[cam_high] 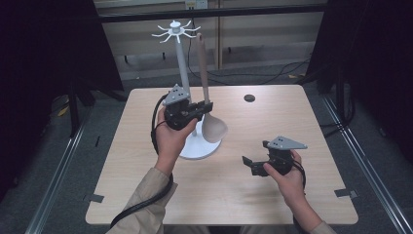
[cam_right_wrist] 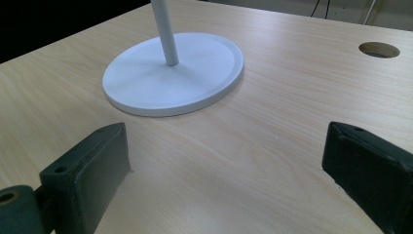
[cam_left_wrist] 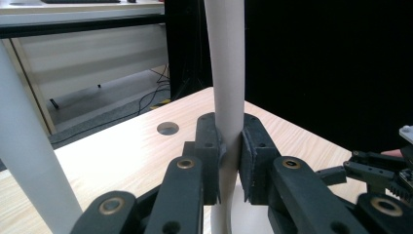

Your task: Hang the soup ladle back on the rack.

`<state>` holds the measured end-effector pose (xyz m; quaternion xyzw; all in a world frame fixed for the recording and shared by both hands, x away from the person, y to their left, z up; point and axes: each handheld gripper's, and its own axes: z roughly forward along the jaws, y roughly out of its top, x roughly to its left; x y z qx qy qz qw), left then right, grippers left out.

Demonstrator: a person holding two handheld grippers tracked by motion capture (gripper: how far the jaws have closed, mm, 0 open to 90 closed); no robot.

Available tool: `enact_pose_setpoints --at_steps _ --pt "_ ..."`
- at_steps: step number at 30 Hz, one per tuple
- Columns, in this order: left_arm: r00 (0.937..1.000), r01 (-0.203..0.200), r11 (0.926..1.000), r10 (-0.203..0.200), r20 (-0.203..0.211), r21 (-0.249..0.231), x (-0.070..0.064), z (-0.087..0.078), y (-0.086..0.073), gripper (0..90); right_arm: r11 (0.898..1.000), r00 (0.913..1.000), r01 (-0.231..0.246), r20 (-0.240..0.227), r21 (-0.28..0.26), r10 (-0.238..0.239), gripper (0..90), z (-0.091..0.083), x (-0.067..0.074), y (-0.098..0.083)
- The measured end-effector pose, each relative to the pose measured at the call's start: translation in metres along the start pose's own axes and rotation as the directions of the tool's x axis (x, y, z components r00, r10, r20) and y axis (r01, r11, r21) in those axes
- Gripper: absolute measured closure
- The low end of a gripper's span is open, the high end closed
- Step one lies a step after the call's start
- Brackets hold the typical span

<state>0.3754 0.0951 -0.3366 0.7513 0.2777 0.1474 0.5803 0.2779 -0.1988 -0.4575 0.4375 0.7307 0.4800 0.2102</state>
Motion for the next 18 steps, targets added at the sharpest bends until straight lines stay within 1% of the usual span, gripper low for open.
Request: enact_pose_setpoints --at_steps 2,4,5,6,7,9,10,11,12,18 --pt "1.0000 0.003 1.0000 -0.003 0.005 0.004 0.001 0.000 0.000 80.2 1.000 1.0000 0.002 -0.001 0.000 -0.002 2.8 0.000 0.000 0.000" --pt "1.0000 0.008 1.0000 -0.008 -0.002 0.001 0.003 0.000 0.001 80.2 1.000 1.0000 -0.001 -0.002 0.000 0.001 2.8 0.000 0.000 0.000" --pt "0.9999 0.017 0.9999 -0.017 -0.003 -0.002 0.004 0.000 0.000 80.2 1.000 1.0000 0.001 -0.004 -0.001 -0.001 2.8 0.000 0.000 0.000" --pt "0.9998 0.018 0.9998 -0.018 0.003 -0.006 0.005 0.000 0.000 80.2 1.000 1.0000 0.005 -0.004 0.000 -0.005 2.7 0.000 0.000 0.000" --pt "0.9998 0.019 0.9998 -0.019 -0.002 -0.008 0.005 0.000 0.000 80.2 1.000 1.0000 0.003 -0.003 0.001 -0.003 2.8 0.000 0.000 0.000" --pt "0.9997 0.020 0.9998 -0.020 -0.017 0.003 0.006 -0.001 -0.001 80.2 1.000 1.0000 0.005 -0.003 0.001 -0.005 2.8 0.000 0.000 0.000" --pt "0.9998 0.020 0.9998 -0.020 -0.007 -0.002 0.007 0.000 -0.002 80.2 1.000 1.0000 0.001 -0.002 0.002 -0.001 2.7 0.000 0.000 0.000" --pt "0.9997 0.021 0.9998 -0.021 -0.014 0.006 0.007 0.000 -0.002 80.2 1.000 1.0000 0.001 -0.001 0.002 -0.001 2.7 0.000 0.000 0.000" --pt "0.9995 0.030 0.9996 -0.030 -0.012 0.000 0.007 0.000 -0.003 80.2 1.000 1.0000 0.000 -0.002 0.002 0.000 2.8 0.000 0.000 0.000" --pt "0.9993 0.033 0.9994 -0.033 -0.020 -0.008 0.011 0.001 -0.004 80.1 1.000 1.0000 0.002 -0.001 -0.005 -0.002 2.8 -0.001 -0.001 0.001"
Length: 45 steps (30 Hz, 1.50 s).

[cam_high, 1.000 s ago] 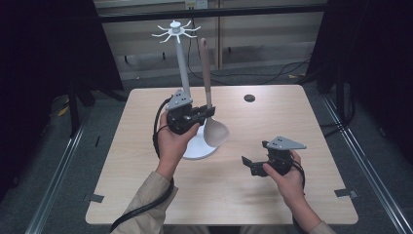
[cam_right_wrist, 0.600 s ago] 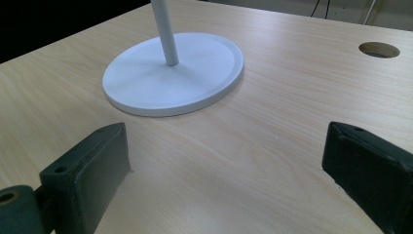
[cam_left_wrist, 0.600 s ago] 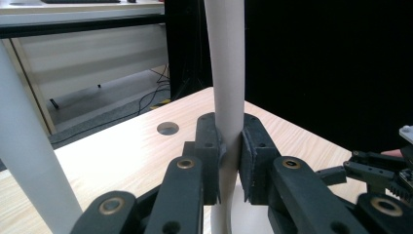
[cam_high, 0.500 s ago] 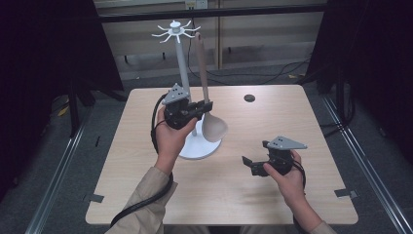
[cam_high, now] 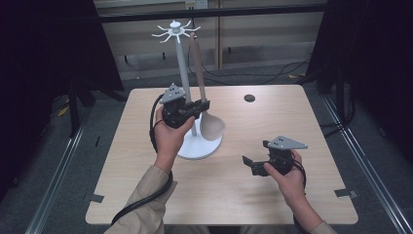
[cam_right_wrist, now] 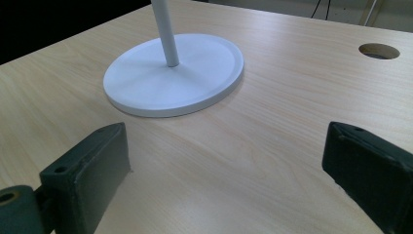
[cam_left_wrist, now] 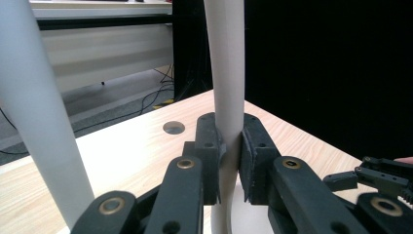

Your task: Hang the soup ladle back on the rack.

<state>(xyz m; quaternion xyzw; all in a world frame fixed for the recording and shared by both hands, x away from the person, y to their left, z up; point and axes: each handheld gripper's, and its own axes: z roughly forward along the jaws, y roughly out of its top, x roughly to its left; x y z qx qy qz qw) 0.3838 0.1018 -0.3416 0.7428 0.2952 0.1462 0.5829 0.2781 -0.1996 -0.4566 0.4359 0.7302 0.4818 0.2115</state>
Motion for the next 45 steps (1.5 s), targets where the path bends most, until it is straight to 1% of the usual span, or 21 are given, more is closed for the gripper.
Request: enact_pose_setpoints --at_steps 5,7,8,12,13,17,18,19,20,22,24,25,28,29,32,34,36,38,39,40,45 --pt "1.0000 0.000 1.0000 0.000 -0.009 -0.002 0.002 -0.001 0.001 80.2 1.000 1.0000 0.002 -0.001 0.002 -0.002 2.8 0.000 0.000 0.000" --pt "0.9998 -0.001 1.0000 0.001 -0.018 0.004 0.003 -0.001 0.001 80.2 1.000 1.0000 -0.001 0.002 0.006 0.001 2.8 0.000 0.000 -0.001" --pt "0.9999 0.000 1.0000 0.000 -0.012 -0.001 0.004 -0.001 0.001 80.1 1.000 1.0000 0.002 0.000 0.008 -0.002 2.8 0.000 0.000 -0.001" --pt "0.9994 -0.006 1.0000 0.006 -0.035 0.004 0.007 -0.002 -0.001 80.1 1.000 1.0000 0.003 -0.003 0.008 -0.003 2.8 0.001 -0.001 -0.001" --pt "0.9995 -0.006 1.0000 0.006 -0.030 0.001 0.007 -0.003 -0.002 80.1 1.000 1.0000 0.002 -0.004 0.010 -0.002 2.8 0.001 -0.001 -0.002" --pt "0.9992 -0.016 0.9999 0.016 -0.036 0.002 0.009 -0.003 -0.002 80.0 1.000 1.0000 0.000 0.000 0.012 0.000 2.8 0.001 -0.001 -0.002" --pt "0.9987 -0.026 0.9996 0.027 -0.043 0.008 0.010 -0.004 -0.002 80.1 1.000 1.0000 0.001 -0.001 0.012 -0.001 2.8 0.001 -0.001 -0.002" --pt "0.9983 -0.020 0.9998 0.020 -0.054 0.003 0.010 -0.003 -0.002 80.0 1.000 1.0000 0.003 -0.001 0.014 -0.002 2.7 0.001 -0.001 -0.002" --pt "0.9985 -0.022 0.9997 0.023 -0.050 0.004 0.011 -0.004 -0.002 79.9 1.000 1.0000 0.002 -0.003 0.015 -0.002 2.8 0.001 -0.001 -0.002" --pt "0.9976 -0.034 0.9994 0.034 -0.060 0.005 0.012 -0.004 -0.002 79.9 1.000 1.0000 0.003 -0.001 0.016 -0.003 2.8 0.002 -0.001 -0.002" --pt "0.9977 -0.040 0.9992 0.040 -0.055 0.000 0.013 -0.004 -0.003 79.9 1.000 1.0000 0.002 0.001 0.018 -0.002 2.8 0.002 -0.002 -0.003" --pt "0.9979 -0.032 0.9995 0.032 -0.055 -0.002 0.013 -0.004 -0.003 79.8 1.000 1.0000 0.000 0.001 0.020 0.000 2.8 0.001 -0.002 -0.003" --pt "0.9972 -0.042 0.9991 0.042 -0.062 0.002 0.015 -0.004 -0.003 79.5 1.000 1.0000 0.000 0.001 0.021 0.000 2.8 0.001 -0.001 -0.003" --pt "0.9975 -0.034 0.9994 0.034 -0.062 -0.001 0.016 -0.004 -0.003 79.2 1.000 1.0000 0.002 -0.001 0.021 -0.002 2.8 0.001 -0.001 -0.003" --pt "0.9970 -0.043 0.9991 0.043 -0.064 -0.001 0.018 -0.004 -0.003 79.1 1.000 1.0000 0.005 -0.002 0.020 -0.005 2.8 0.002 -0.001 -0.003" --pt "0.9965 -0.042 0.9991 0.042 -0.072 -0.001 0.019 -0.004 -0.003 78.8 1.000 1.0000 0.008 -0.002 0.020 -0.008 2.8 0.002 -0.001 -0.003" --pt "0.9972 -0.039 0.9992 0.038 -0.064 -0.009 0.020 -0.003 -0.004 78.5 1.000 1.0000 0.009 -0.003 0.022 -0.009 2.8 0.002 0.000 -0.003" --pt "0.9972 -0.035 0.9993 0.034 -0.066 -0.013 0.021 -0.004 -0.004 77.9 1.000 1.0000 0.008 -0.004 0.023 -0.008 2.8 0.002 0.000 -0.003" --pt "0.9968 -0.031 0.9994 0.029 -0.075 -0.017 0.021 -0.004 -0.004 77.7 1.000 1.0000 0.006 -0.005 0.024 -0.006 2.8 0.002 0.000 -0.002" --pt "0.9977 -0.028 0.9994 0.027 -0.062 -0.019 0.022 -0.004 -0.004 77.2 1.000 1.0000 0.007 -0.005 0.022 -0.007 2.8 0.002 0.000 -0.002" --pt "0.9976 -0.027 0.9994 0.025 -0.065 -0.024 0.025 -0.004 -0.001 76.2 1.000 0.9999 0.007 -0.009 0.025 -0.007 2.8 0.002 0.001 -0.002"
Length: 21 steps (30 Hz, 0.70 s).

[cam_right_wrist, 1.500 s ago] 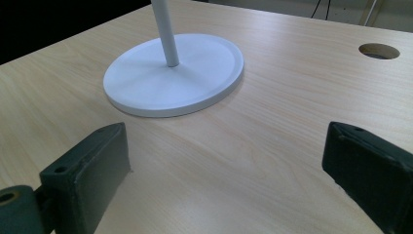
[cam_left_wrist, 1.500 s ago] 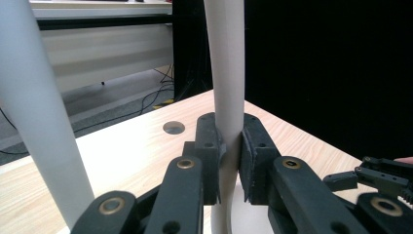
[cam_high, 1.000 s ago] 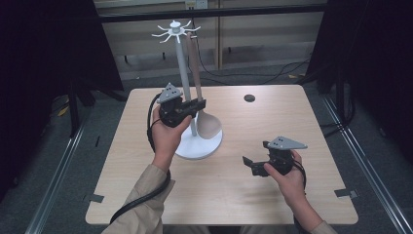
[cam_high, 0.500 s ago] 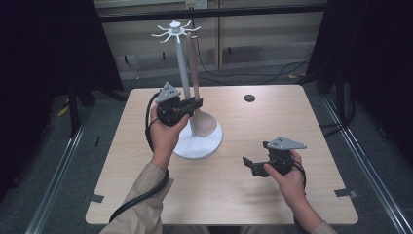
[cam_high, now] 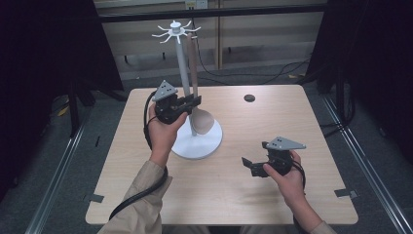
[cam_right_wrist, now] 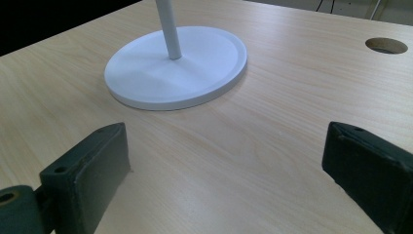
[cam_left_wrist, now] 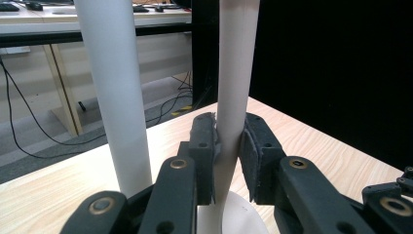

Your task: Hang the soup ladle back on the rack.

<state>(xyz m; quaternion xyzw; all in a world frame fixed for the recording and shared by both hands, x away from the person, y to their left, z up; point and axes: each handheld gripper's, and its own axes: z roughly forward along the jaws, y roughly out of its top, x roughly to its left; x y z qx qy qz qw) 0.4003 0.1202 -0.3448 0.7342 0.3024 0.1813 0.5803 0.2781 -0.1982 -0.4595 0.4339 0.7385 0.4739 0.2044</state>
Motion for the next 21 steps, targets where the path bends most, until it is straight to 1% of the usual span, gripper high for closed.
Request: enact_pose_setpoints --at_steps 5,7,8,10,11,12,14,18,21 --pt "0.9999 -0.011 0.9999 0.011 0.002 -0.002 0.0004 0.0009 0.0009 76.2 1.000 1.0000 0.001 0.001 0.000 -0.001 2.8 -0.0003 0.0000 0.0004" --pt "0.9999 -0.007 1.0000 0.007 0.008 -0.003 0.0004 0.0017 0.0008 76.2 1.000 1.0000 0.001 0.001 -0.001 -0.001 2.8 -0.0005 0.0000 0.0005" --pt "0.9999 -0.014 0.9999 0.014 0.006 -0.003 0.0005 0.0022 0.0008 76.1 1.000 1.0000 0.001 0.002 -0.001 -0.001 2.8 -0.0005 0.0000 0.0005" --pt "1.0000 -0.007 1.0000 0.007 0.006 0.000 -0.0005 0.0030 0.0010 75.7 1.000 1.0000 0.002 -0.001 -0.001 -0.002 2.8 -0.0007 0.0002 0.0005" --pt "0.9999 -0.015 0.9999 0.015 0.008 0.000 -0.0005 0.0035 0.0013 75.6 1.000 1.0000 0.004 0.000 -0.002 -0.004 2.8 -0.0007 0.0002 0.0005" --pt "0.9999 -0.012 0.9999 0.012 0.003 0.000 -0.0009 0.0037 0.0017 75.5 1.000 1.0000 0.003 0.000 -0.001 -0.003 2.8 -0.0007 0.0002 0.0005" --pt "0.9999 -0.012 0.9999 0.012 0.010 0.000 0.0000 0.0039 0.0016 75.0 1.000 1.0000 0.006 -0.002 -0.003 -0.006 2.8 -0.0008 0.0003 0.0007" --pt "0.9999 -0.010 0.9999 0.010 -0.001 0.006 0.0013 0.0037 0.0012 72.5 1.000 1.0000 0.007 -0.002 -0.001 -0.007 2.8 -0.0010 0.0006 0.0010" --pt "0.9999 -0.011 0.9999 0.011 -0.001 0.009 0.0023 0.0039 0.0012 70.8 1.000 1.0000 0.008 -0.002 -0.003 -0.008 2.8 -0.0011 0.0007 0.0011"
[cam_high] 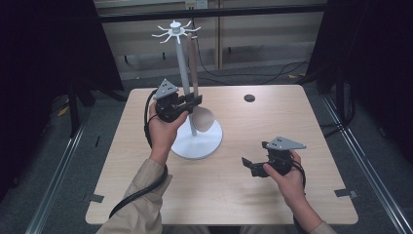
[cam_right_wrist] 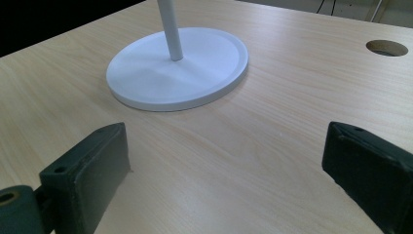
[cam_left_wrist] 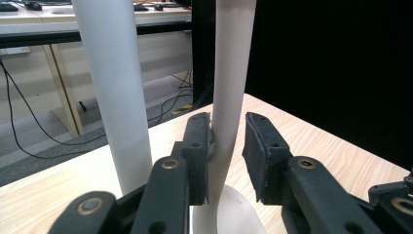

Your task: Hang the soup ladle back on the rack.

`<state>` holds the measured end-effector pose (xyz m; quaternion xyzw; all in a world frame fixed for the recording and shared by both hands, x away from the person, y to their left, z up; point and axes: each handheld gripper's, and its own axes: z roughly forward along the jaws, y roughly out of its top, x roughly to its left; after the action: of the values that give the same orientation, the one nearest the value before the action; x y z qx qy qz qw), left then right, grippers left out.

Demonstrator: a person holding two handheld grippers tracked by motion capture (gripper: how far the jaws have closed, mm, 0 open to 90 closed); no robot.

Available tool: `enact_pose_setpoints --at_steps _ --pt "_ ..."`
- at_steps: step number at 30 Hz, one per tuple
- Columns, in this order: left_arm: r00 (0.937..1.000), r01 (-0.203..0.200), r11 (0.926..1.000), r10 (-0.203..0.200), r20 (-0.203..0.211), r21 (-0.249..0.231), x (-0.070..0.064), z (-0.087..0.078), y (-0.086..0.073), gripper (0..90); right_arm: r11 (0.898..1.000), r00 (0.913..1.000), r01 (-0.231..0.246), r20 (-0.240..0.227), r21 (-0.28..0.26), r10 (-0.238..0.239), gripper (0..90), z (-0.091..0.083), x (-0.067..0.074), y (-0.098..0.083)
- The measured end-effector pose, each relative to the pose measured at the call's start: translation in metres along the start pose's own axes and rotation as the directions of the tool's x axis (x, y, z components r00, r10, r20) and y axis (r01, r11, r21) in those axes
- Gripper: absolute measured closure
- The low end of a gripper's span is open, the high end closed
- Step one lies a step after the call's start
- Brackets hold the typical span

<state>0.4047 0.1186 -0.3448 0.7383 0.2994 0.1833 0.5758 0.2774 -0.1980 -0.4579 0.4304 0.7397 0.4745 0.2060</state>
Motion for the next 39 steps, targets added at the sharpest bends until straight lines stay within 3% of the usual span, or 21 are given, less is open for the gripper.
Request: enact_pose_setpoints --at_steps 2,9,20,28,35,39 --pt "0.9998 -0.010 0.9999 0.011 -0.019 0.010 -0.001 0.000 0.000 68.0 1.000 1.0000 0.002 0.001 0.000 -0.002 2.8 0.000 0.000 0.000" --pt "0.9996 0.013 0.9999 -0.013 -0.024 -0.006 0.001 0.000 -0.001 55.7 1.000 1.0000 0.002 -0.001 -0.005 -0.002 2.8 -0.001 0.000 0.001" --pt "0.9999 0.005 0.9999 -0.005 -0.011 0.011 -0.006 -0.004 -0.005 33.8 1.000 1.0000 -0.004 0.000 -0.012 0.004 2.7 -0.003 -0.001 0.003" --pt "0.9997 -0.018 0.9995 0.019 -0.016 0.024 -0.008 -0.013 -0.008 28.1 1.000 1.0000 0.001 -0.002 -0.010 -0.001 2.7 -0.001 0.001 0.003" --pt "0.9989 -0.018 0.9991 0.019 -0.044 0.038 -0.010 -0.019 -0.011 15.6 1.000 1.0000 0.001 0.000 -0.006 -0.001 2.7 -0.001 0.001 0.003" --pt "0.9993 -0.004 0.9987 0.006 -0.038 0.051 -0.009 -0.022 -0.015 11.3 1.000 1.0000 0.002 0.001 -0.010 -0.002 2.7 -0.001 0.002 0.003"
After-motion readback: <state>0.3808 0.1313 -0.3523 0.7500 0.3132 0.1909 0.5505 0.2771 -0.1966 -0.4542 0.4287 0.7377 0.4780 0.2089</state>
